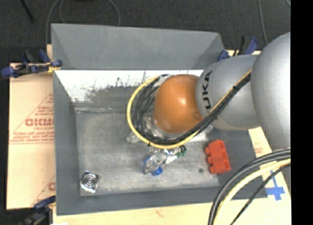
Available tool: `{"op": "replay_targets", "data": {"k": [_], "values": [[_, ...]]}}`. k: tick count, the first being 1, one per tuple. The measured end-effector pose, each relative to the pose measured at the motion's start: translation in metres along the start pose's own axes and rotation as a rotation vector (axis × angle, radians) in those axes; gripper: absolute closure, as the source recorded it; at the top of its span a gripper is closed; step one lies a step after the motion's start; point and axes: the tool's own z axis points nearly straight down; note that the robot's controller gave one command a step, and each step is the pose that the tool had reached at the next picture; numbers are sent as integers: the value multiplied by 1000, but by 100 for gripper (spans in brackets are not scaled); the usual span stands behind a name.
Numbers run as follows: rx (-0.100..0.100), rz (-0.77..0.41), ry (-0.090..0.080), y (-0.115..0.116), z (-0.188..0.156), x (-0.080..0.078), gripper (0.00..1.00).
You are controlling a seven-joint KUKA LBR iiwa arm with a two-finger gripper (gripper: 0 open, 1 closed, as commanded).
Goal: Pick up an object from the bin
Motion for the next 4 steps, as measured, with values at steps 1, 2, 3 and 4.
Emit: {"op": "replay_targets", "data": {"k": [1, 2, 3, 4], "values": [[-7, -597, 25, 5, -14, 39, 0], [-7, -362, 20, -22, -2, 51, 0], [-5, -665, 20, -22, -79, 60, 0], [-6, -413, 25, -20, 2, 28, 0]]}}
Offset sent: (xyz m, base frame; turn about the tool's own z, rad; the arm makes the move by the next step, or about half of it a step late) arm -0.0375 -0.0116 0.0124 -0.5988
